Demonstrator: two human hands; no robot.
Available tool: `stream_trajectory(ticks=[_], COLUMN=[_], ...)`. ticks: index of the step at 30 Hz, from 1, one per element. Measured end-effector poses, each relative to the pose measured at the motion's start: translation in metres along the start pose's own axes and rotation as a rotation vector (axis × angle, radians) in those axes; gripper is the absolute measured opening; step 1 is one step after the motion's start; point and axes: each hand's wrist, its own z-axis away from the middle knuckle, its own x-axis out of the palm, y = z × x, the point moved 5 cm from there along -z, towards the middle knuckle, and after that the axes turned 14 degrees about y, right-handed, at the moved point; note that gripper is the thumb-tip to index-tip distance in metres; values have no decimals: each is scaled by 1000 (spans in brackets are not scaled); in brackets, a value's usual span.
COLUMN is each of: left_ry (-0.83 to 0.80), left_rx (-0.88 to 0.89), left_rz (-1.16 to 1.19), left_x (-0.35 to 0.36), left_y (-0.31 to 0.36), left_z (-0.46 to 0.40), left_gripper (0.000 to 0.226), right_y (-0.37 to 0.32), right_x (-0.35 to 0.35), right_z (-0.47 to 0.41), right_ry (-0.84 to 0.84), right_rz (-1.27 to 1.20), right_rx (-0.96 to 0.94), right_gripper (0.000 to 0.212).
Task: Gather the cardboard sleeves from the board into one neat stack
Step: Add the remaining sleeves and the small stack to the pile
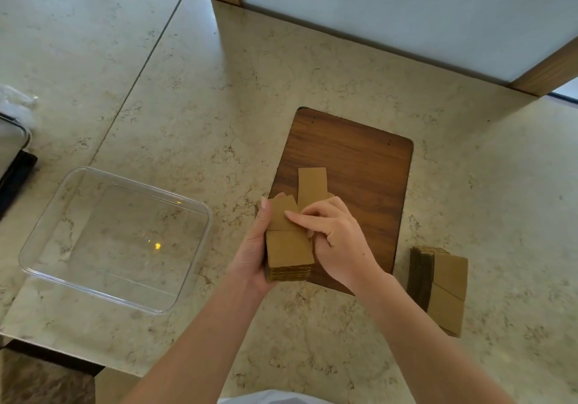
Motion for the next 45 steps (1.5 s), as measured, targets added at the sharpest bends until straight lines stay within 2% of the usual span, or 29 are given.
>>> stream_trajectory(ticks=[2,4,5,8,9,11,14,19,22,26,28,30,33,35,39,45], left_ry=[-9,-12,-21,-53,-61,-59,-17,2,17,17,9,5,-12,-39,-137,-34], left_rx=[3,12,8,-8,-6,-9,-1,17,17,-4,-20,-38,-46,-48,-27,30], left_rz=[-22,-37,-36,-27,-28,-14,30,62,69,72,61,63,41,-14,-41,-5], left_x=[2,1,1,3,3,2,-5,-11,-12,-14,-13,-11,-9,-7,2,-1], left_y=[1,2,2,1,2,3,6,6,7,5,2,-1,-6,-9,-11,-7], left_z=[1,1,1,2,2,1,-1,1,1,0,0,0,-3,-3,-1,-3], left_gripper=[78,78,81,80,79,73,61,50,54,59,60,62,75,87,75,65], right_y=[6,19,27,58,68,80,79,78,75,65,50,31,12,8,2,-1], right_x=[4,6,4,-2,1,12,29,34,29,13,1,-11,-15,-12,-11,-8], right_z=[2,-2,-6,-20,-24,-31,-40,-48,-52,-45,-37,-28,-11,0,11,17], right_ry=[-88,-99,-41,230,245,163,79,77,67,116,188,259,230,163,140,74], right_rz=[-36,-98,-107,3,82,247,380,402,265,-32,-131,-149,-102,-88,23,59], right_rx=[69,238,325,585,673,751,708,694,689,677,573,361,100,27,-105,-110], right_gripper=[57,63,58,20,26,52,64,54,32,35,35,31,13,29,34,39])
